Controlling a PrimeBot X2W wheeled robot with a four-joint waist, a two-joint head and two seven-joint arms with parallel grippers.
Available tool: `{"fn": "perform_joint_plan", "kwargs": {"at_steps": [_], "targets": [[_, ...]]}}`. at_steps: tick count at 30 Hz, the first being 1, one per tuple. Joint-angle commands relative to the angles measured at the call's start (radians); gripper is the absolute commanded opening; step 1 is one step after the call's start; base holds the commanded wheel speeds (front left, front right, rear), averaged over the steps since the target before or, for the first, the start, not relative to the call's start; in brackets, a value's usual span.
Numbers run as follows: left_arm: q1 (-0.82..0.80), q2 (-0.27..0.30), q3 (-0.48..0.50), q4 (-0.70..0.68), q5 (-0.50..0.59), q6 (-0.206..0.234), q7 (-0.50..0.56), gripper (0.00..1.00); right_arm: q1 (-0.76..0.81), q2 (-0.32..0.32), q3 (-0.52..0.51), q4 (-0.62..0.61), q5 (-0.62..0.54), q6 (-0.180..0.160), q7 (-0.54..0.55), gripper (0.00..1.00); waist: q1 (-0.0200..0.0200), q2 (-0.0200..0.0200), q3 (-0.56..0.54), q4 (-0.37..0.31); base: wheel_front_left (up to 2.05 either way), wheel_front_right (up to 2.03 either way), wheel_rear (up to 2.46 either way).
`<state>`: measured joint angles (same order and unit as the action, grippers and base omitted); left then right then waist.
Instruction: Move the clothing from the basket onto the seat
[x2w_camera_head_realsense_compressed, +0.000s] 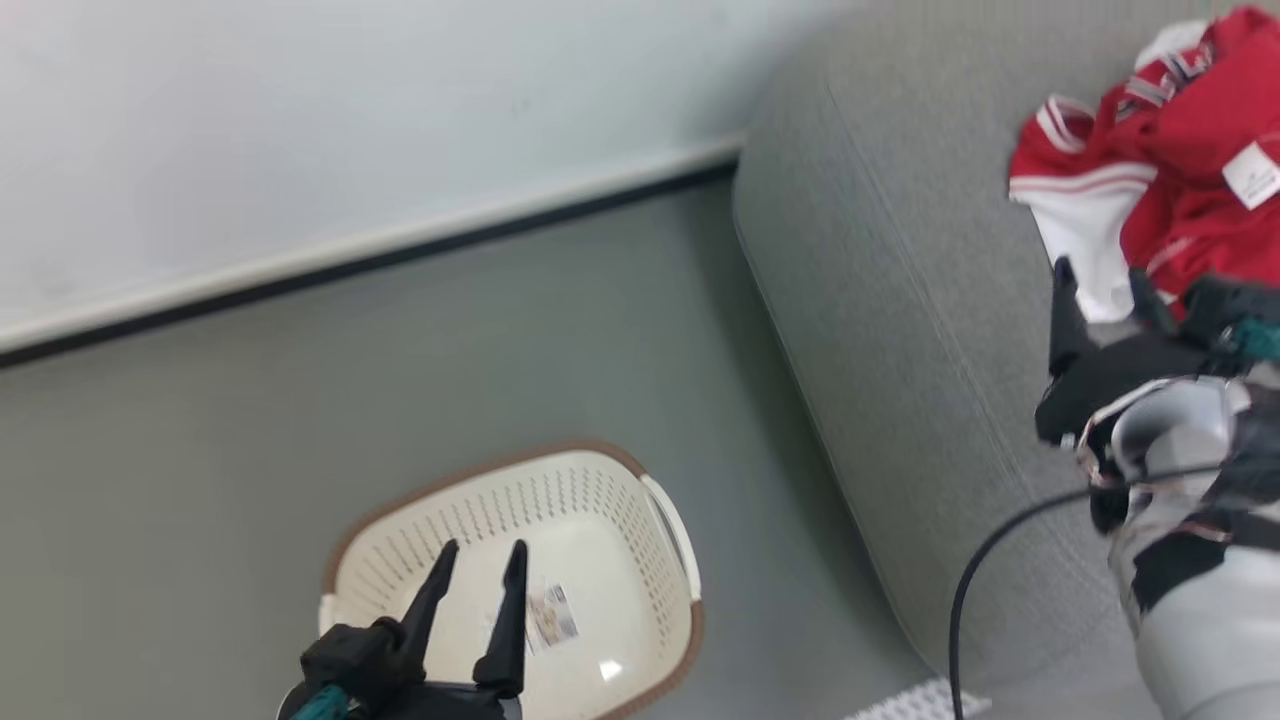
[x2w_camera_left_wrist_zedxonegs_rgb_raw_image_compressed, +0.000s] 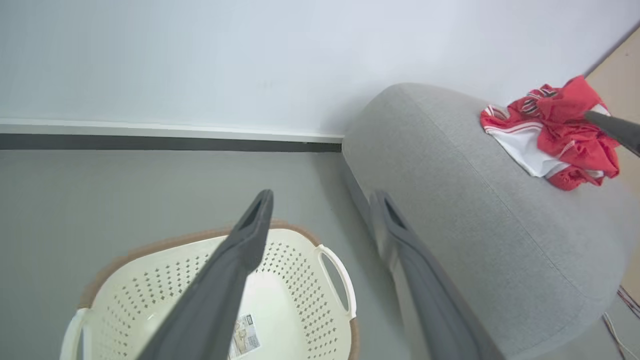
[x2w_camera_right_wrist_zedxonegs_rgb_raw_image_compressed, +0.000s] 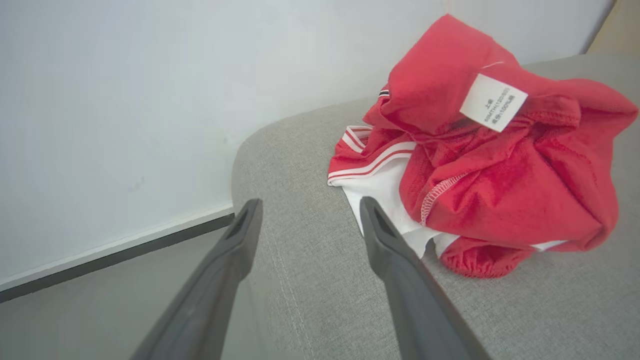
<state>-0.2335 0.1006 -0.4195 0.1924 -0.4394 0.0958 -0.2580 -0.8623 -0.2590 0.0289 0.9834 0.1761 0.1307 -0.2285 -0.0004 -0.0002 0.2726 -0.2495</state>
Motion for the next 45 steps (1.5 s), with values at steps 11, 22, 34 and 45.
{"fn": "perform_joint_plan", "kwargs": {"at_steps": [11,22,34,45], "targets": [[0.107,-0.032,0.137,0.004,0.012,0.011,-0.008,1.0,0.33,0.037,0.015,-0.277,-0.023,0.0,-0.036,1.0,0.0004,0.0002,-0.31,0.216,0.0,0.0,0.0],[0.113,-0.016,0.24,0.066,0.069,-0.003,-0.008,1.0,0.615,0.162,-0.026,-0.594,-0.093,0.0,-0.035,1.0,0.0004,0.0002,-0.348,0.302,0.0,0.0,0.0],[0.152,-0.017,0.349,0.029,0.141,-0.062,-0.008,1.0,0.855,0.208,0.06,-0.774,-0.139,0.0,-0.036,1.0,0.0004,0.0002,-0.342,0.298,0.0,0.0,0.0],[0.219,-0.02,0.394,0.016,0.199,-0.089,-0.008,1.0,0.89,0.209,0.081,-0.833,-0.118,0.0,0.0,1.0,0.0004,0.0002,-0.336,0.246,0.0,0.0,0.0]]}}
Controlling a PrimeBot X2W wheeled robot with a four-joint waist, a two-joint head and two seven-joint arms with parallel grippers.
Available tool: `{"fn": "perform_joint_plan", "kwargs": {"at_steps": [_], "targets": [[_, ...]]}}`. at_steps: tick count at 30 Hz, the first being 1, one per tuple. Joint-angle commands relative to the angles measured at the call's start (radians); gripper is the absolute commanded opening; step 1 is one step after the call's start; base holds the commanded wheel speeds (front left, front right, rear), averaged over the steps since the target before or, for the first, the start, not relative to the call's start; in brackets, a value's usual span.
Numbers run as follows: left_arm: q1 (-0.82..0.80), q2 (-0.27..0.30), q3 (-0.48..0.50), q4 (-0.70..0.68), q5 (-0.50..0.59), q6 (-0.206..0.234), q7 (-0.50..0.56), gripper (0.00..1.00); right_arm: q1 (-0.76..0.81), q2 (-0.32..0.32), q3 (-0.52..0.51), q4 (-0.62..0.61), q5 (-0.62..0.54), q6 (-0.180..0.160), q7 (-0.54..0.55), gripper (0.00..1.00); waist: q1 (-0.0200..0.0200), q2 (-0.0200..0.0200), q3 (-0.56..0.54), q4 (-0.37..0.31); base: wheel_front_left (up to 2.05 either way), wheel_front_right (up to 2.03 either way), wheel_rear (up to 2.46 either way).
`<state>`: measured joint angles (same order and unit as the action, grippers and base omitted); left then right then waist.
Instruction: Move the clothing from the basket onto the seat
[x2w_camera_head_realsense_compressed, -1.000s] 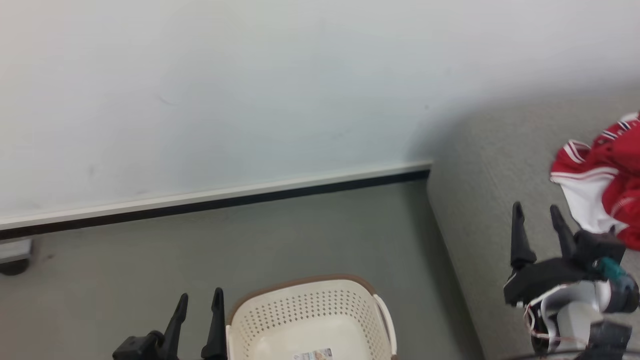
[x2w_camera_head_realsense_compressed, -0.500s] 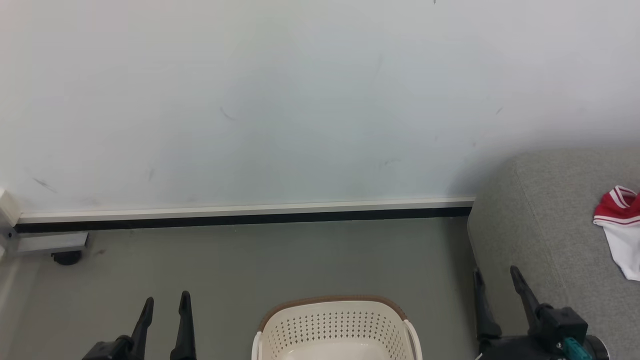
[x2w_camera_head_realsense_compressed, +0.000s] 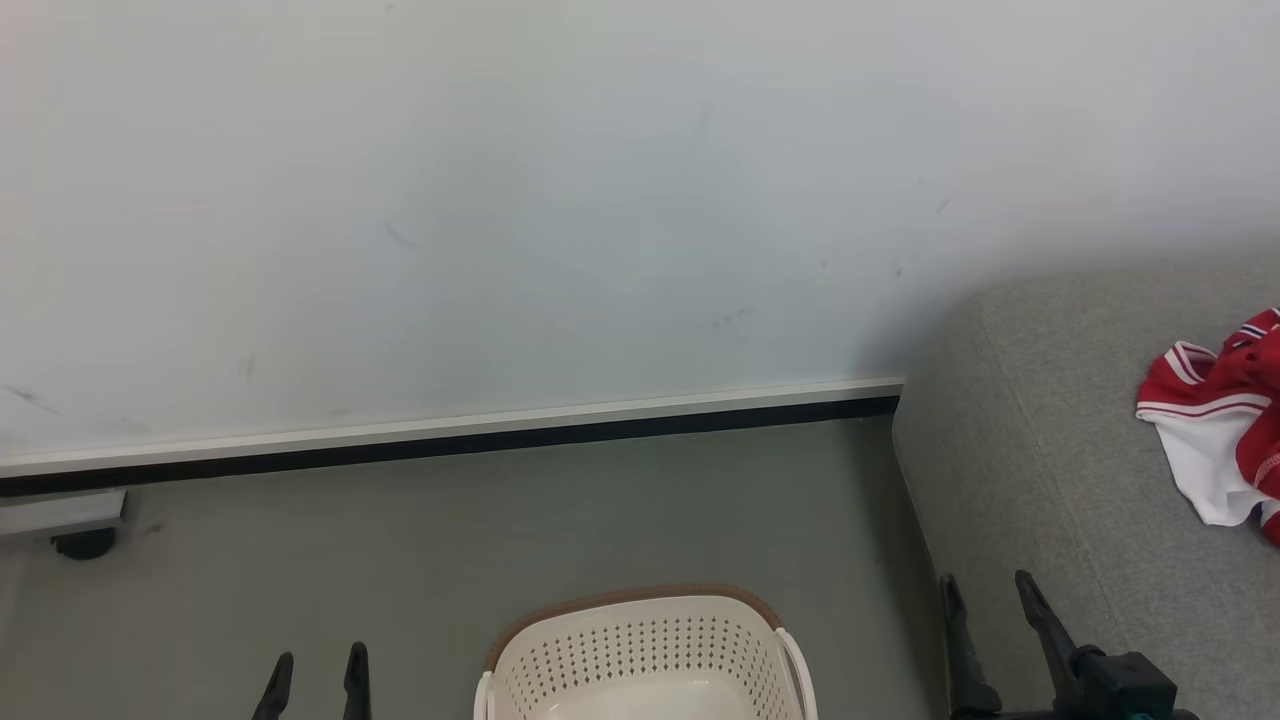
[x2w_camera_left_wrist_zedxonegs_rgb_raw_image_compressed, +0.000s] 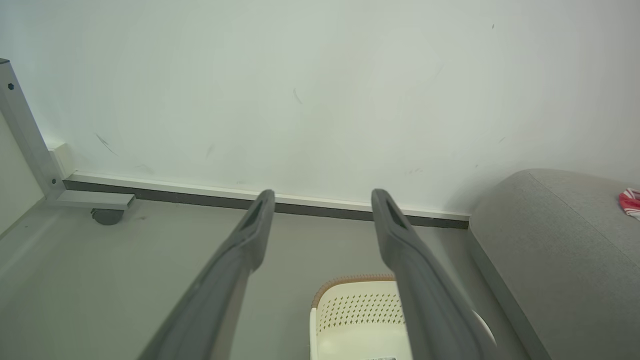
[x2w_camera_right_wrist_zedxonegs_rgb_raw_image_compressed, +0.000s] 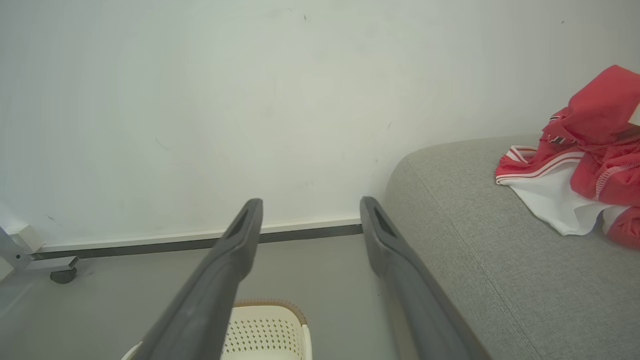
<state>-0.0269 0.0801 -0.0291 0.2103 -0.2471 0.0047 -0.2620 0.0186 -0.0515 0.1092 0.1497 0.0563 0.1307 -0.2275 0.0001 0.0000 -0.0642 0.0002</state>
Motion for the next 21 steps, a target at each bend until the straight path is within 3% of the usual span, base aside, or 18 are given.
{"fn": "perform_joint_plan", "kwargs": {"at_steps": [1,21], "targets": [[0.016,-0.001,0.007,-0.001,0.008,0.003,-0.004,1.0,0.008,0.002,0.001,-0.003,0.001,0.0,0.003,1.0,-0.0001,0.0,0.0,-0.005,0.0,0.0,0.0],[0.021,-0.024,0.047,0.013,0.02,0.003,-0.004,1.0,0.0,0.002,0.02,-0.01,0.018,0.0,0.038,1.0,-0.0001,0.0,-0.01,0.002,0.0,0.0,0.0]]}}
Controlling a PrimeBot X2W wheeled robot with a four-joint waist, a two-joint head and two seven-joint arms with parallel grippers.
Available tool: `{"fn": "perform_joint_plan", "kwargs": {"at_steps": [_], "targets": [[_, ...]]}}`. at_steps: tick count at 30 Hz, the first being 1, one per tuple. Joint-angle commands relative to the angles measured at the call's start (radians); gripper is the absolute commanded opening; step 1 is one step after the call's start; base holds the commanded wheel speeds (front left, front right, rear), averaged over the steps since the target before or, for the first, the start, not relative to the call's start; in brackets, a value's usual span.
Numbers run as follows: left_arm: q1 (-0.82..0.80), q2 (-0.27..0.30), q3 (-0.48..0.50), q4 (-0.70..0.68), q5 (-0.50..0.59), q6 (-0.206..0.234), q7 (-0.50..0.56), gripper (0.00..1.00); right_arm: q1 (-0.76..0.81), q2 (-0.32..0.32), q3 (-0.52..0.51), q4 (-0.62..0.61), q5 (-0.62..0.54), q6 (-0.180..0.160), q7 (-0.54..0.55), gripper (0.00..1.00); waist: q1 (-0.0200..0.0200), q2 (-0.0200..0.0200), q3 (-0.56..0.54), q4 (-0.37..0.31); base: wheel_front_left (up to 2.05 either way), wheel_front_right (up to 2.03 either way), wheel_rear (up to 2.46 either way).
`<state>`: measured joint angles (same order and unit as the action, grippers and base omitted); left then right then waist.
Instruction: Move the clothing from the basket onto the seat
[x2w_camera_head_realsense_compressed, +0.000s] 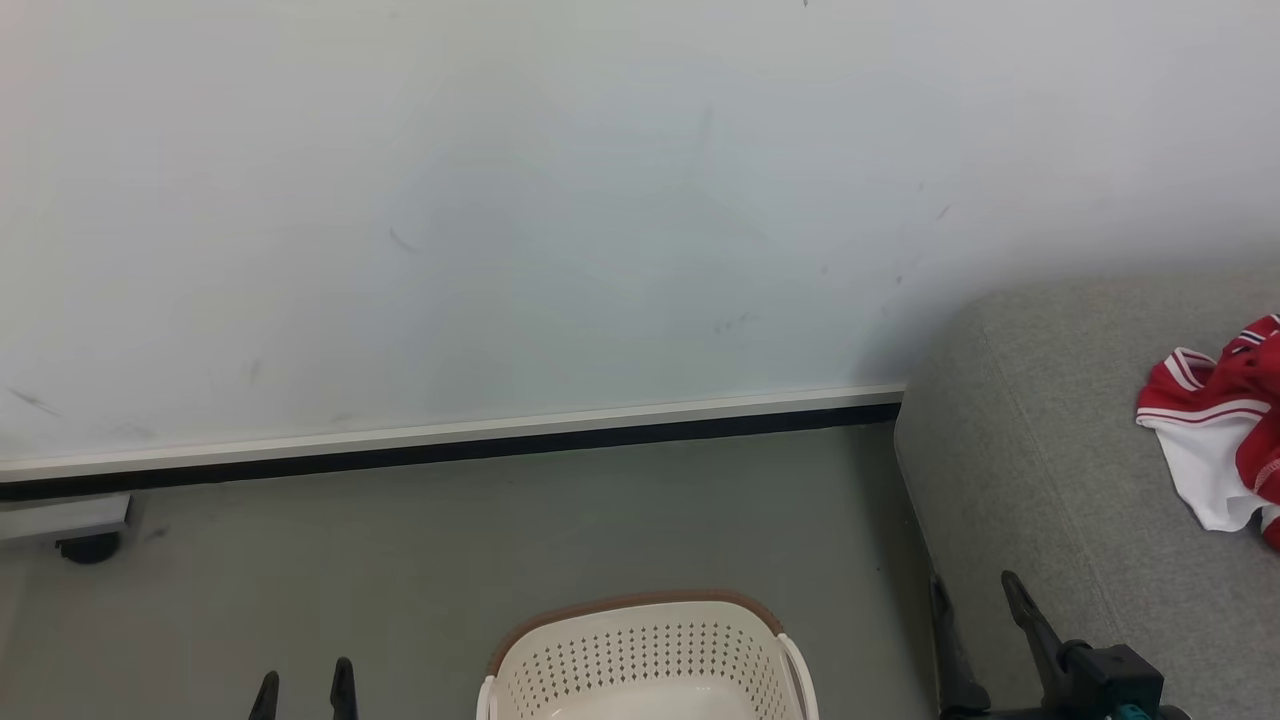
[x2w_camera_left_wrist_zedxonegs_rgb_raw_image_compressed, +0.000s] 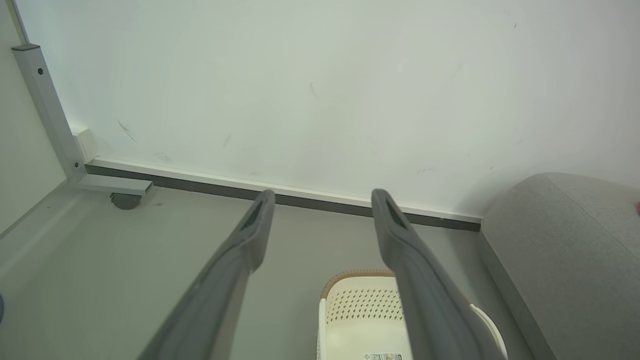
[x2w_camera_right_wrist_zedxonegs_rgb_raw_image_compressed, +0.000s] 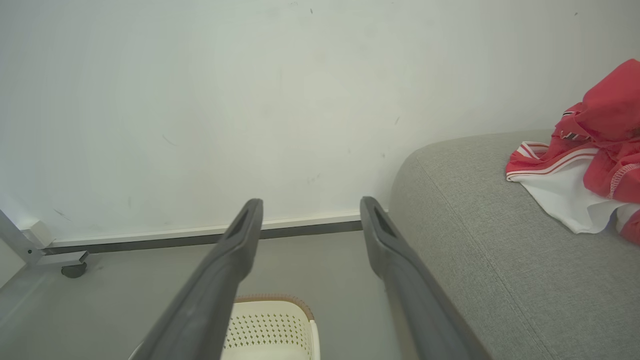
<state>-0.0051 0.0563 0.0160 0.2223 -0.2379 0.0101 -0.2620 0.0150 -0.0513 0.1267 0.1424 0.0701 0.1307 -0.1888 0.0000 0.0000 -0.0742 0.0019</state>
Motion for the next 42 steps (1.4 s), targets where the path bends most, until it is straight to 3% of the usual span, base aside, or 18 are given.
{"fn": "perform_joint_plan", "kwargs": {"at_steps": [1,12,13,20,42], "targets": [[0.0,0.0,0.003,0.0,0.012,-0.002,-0.004,1.0,0.003,0.002,0.002,-0.005,0.006,0.0,0.0,1.0,0.0,0.0,0.0,-0.001,0.0,0.0,0.0],[0.011,-0.004,0.004,-0.005,0.021,0.005,-0.004,1.0,0.008,0.002,0.005,-0.004,0.008,0.0,-0.006,1.0,0.0,0.0,-0.003,-0.005,0.0,0.0,0.0],[0.001,-0.003,0.003,-0.002,0.02,0.002,0.0,0.0,0.0,0.0,0.004,0.001,0.009,0.0,-0.004,0.0,0.0,0.0,-0.003,-0.005,0.0,0.0,0.0],[0.009,-0.01,0.005,0.047,0.007,-0.001,0.015,0.0,0.034,-0.001,0.002,0.044,0.027,0.0,-0.002,0.0,0.0,0.0,-0.003,-0.005,0.0,0.0,0.0],[-0.018,-0.008,0.032,0.032,-0.381,-0.04,0.122,0.0,0.003,-0.023,-0.035,0.041,0.478,0.0,0.053,0.0,0.0,0.0,0.012,-0.005,0.0,0.0,0.0]]}}
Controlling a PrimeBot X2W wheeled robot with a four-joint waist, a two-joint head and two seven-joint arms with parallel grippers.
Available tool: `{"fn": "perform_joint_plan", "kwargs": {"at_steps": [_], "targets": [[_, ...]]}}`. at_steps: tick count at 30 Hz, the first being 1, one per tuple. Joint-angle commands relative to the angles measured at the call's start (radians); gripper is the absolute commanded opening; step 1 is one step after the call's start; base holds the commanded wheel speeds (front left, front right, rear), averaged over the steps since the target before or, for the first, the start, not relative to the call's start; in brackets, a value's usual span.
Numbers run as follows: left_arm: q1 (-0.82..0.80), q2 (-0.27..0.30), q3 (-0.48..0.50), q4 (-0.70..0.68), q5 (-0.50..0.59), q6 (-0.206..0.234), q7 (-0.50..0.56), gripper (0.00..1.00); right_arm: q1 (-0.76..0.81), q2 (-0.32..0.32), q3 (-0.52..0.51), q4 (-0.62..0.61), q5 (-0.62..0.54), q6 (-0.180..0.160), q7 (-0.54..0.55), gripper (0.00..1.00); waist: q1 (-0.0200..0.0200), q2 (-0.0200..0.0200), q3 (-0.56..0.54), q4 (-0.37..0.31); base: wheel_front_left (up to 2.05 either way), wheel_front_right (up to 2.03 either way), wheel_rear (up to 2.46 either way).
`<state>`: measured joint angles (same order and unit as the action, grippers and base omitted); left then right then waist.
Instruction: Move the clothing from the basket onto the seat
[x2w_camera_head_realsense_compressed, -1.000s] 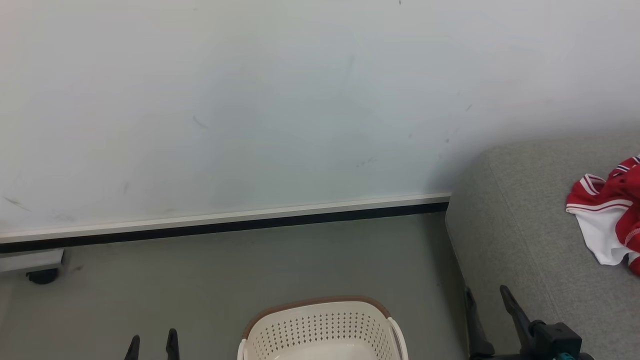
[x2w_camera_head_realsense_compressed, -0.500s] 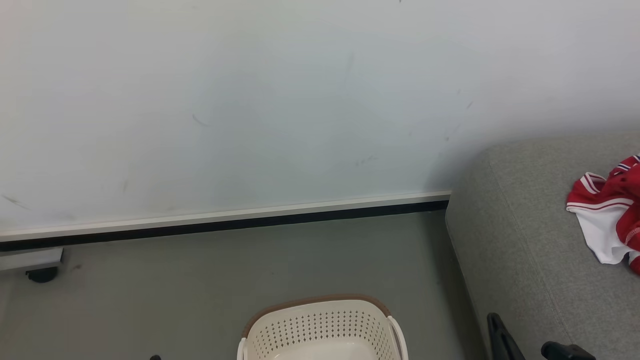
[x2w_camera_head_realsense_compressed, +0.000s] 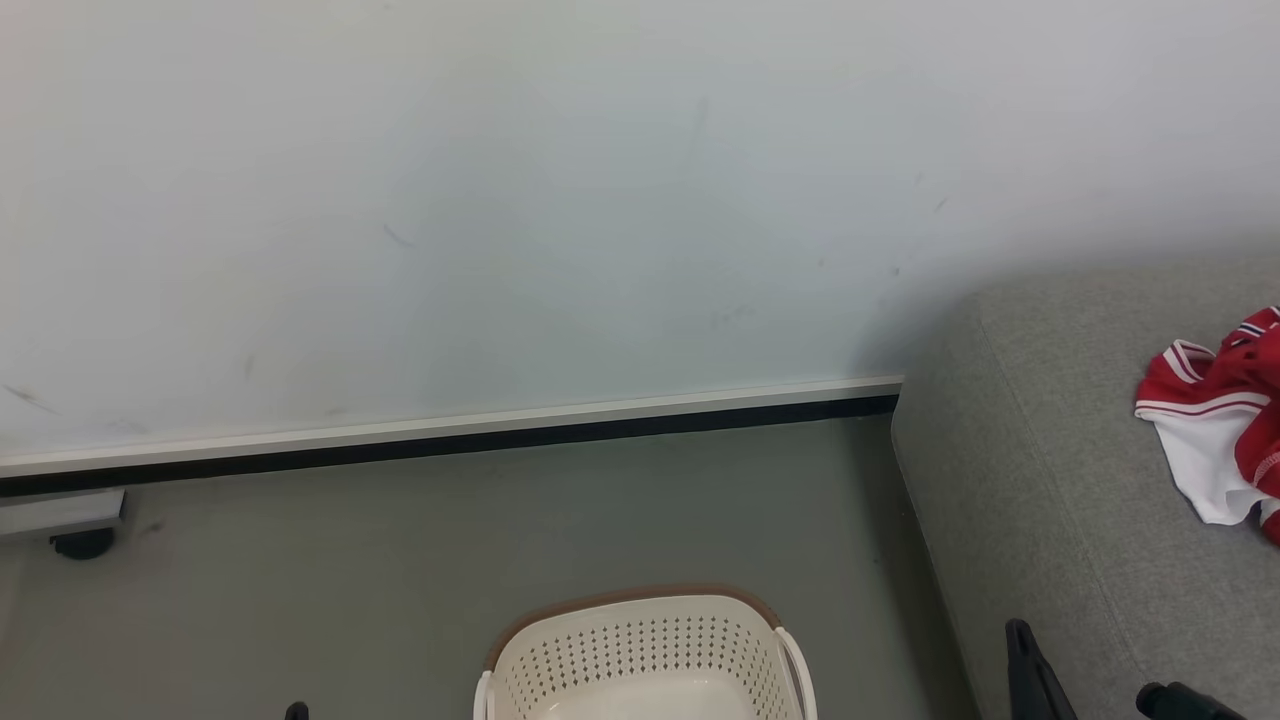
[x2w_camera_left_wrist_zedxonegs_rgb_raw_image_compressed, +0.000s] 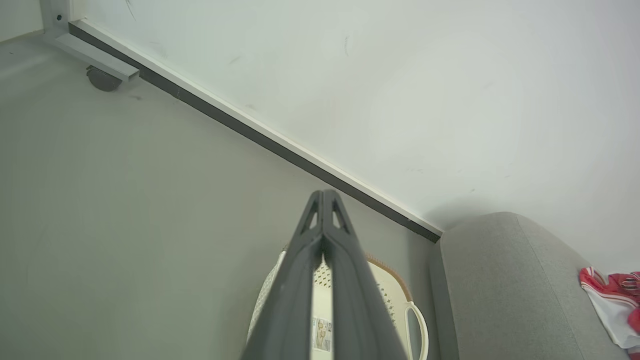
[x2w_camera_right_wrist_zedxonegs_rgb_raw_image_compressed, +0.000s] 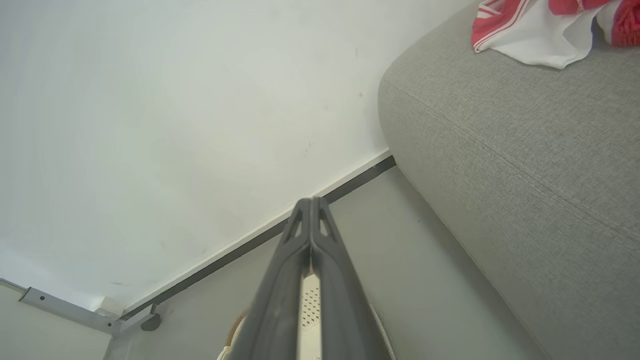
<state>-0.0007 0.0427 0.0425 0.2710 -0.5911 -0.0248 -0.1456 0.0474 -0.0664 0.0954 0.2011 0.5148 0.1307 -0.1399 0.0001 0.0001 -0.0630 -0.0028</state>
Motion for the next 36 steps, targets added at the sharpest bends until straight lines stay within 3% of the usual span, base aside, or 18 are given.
{"fn": "perform_joint_plan", "kwargs": {"at_steps": [1,36], "targets": [[-0.024,0.006,0.007,-0.017,-0.043,-0.007,0.009,0.0,-0.031,-0.008,-0.006,-0.018,0.049,0.0,0.007,0.0,0.0,-0.0001,0.001,0.0,0.0,0.0,0.0],[-0.055,0.008,0.039,-0.033,-0.489,-0.054,0.134,0.0,-0.064,-0.015,-0.072,-0.019,0.548,0.0,0.089,0.0,0.0,-0.0001,0.024,0.001,0.0,0.0,0.0]]}}
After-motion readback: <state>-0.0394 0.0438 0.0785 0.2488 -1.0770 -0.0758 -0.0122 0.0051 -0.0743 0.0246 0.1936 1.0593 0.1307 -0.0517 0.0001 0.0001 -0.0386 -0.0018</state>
